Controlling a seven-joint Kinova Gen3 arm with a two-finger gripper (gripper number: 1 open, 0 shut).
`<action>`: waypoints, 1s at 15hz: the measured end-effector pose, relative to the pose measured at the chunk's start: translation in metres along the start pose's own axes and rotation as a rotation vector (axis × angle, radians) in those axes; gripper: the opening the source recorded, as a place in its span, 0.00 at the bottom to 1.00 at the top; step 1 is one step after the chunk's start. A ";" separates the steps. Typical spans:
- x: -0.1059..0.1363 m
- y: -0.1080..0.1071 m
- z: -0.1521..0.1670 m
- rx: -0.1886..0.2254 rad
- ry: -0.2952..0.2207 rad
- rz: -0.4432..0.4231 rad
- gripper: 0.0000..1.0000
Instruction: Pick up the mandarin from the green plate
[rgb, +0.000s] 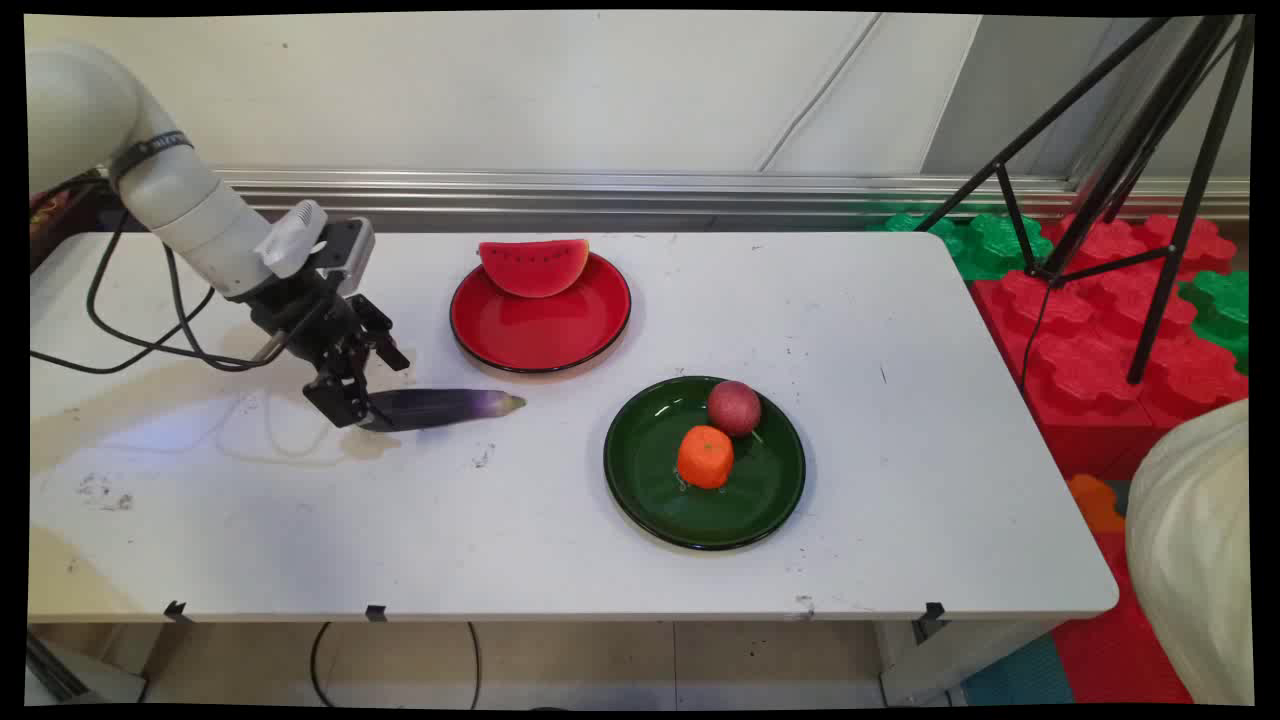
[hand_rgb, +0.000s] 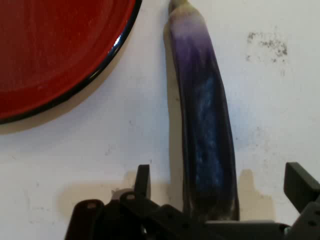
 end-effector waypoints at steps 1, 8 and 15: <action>-0.001 0.000 -0.001 0.002 0.003 0.000 1.00; -0.008 0.007 -0.028 0.028 0.047 -0.021 1.00; -0.006 0.019 -0.073 0.033 0.128 -0.030 1.00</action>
